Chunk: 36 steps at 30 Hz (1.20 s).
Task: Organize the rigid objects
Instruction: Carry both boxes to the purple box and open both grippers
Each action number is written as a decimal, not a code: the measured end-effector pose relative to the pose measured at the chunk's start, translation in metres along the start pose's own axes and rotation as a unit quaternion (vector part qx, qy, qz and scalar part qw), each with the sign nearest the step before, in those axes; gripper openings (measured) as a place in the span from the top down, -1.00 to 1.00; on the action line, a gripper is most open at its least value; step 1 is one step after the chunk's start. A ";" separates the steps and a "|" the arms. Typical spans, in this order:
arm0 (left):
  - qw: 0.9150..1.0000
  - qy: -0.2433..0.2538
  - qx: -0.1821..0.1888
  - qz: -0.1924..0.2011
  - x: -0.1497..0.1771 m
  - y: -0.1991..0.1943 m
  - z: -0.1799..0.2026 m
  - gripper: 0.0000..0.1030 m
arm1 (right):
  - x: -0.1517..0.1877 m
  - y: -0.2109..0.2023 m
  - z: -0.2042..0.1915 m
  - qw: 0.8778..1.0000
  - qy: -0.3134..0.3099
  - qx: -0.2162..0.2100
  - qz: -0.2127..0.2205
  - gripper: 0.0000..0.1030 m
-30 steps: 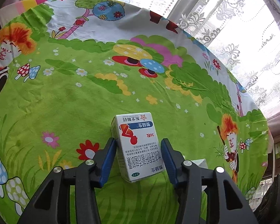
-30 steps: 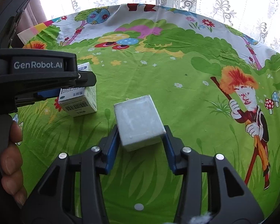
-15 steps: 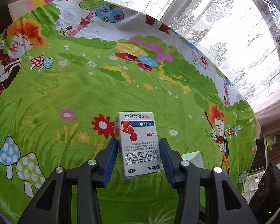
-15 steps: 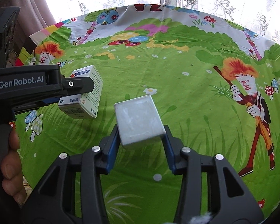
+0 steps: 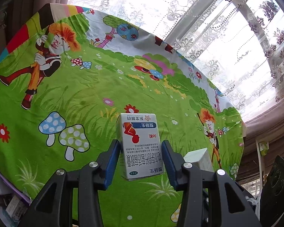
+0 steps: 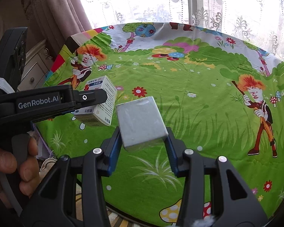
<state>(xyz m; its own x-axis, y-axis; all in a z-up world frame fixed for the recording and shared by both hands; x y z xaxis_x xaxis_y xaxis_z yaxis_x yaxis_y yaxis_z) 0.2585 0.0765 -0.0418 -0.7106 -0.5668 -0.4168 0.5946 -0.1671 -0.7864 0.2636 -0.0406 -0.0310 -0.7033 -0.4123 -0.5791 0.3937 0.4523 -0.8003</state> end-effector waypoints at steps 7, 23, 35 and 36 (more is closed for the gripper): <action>0.999 -0.015 0.008 0.030 0.018 -0.055 -0.029 0.10 | 0.010 -0.024 -0.041 1.000 -0.021 -0.018 0.008 0.06; 0.996 -0.041 -0.007 0.074 0.065 -0.158 -0.111 0.10 | 0.032 -0.073 -0.140 0.996 -0.063 -0.062 0.018 0.06; 0.988 -0.079 -0.053 0.124 0.094 -0.230 -0.188 0.10 | 0.054 -0.104 -0.239 0.982 -0.138 -0.129 0.004 0.06; 0.987 -0.081 -0.055 0.127 0.097 -0.235 -0.194 0.10 | 0.056 -0.108 -0.248 0.980 -0.146 -0.136 0.004 0.06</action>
<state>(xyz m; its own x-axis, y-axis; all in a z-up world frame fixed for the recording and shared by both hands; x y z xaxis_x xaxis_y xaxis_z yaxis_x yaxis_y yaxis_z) -0.0230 0.2173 0.0148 -0.4688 -0.7019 -0.5362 0.6954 0.0811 -0.7141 0.0350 0.0833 0.0616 -0.4862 -0.5986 -0.6366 0.1983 0.6340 -0.7475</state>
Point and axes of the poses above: each gripper's, at about its wrist camera, not at the fingertips, and y roughly the way its jaws point, z to its right, x to its underside, the point moved 9 cm from there along y, roughly the way its jaws point, and after that the axes turned 3 degrees about -z, right-handed, at the moved point
